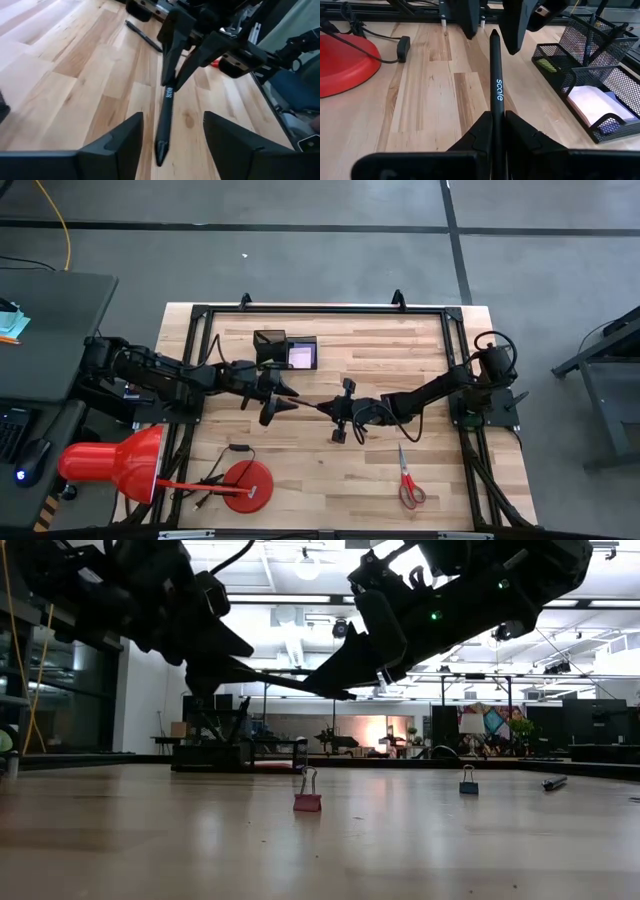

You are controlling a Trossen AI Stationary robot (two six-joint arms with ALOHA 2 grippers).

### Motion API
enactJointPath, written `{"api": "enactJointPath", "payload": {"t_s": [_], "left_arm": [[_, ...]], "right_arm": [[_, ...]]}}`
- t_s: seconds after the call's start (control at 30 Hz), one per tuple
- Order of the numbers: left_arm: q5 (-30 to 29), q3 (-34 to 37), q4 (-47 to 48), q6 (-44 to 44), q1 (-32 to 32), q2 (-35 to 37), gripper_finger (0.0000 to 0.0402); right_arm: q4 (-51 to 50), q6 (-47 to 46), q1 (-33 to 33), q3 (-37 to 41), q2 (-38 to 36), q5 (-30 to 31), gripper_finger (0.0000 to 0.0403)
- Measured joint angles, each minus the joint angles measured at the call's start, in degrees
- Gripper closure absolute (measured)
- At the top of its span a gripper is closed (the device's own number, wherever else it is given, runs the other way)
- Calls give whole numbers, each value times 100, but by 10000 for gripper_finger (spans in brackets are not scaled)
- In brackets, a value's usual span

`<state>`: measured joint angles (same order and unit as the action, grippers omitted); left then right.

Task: Pick and place office supplies into organizer
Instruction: Put the black pen into the desk organizer

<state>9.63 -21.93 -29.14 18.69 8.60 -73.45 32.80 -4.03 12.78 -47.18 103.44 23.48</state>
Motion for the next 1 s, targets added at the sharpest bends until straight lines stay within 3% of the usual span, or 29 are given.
{"api": "enactJointPath", "payload": {"t_s": [1.0], "left_arm": [[61, 2, -42, 109, 0, 4, 379]], "right_arm": [[121, 15, 4, 0, -2, -7, 378]]}}
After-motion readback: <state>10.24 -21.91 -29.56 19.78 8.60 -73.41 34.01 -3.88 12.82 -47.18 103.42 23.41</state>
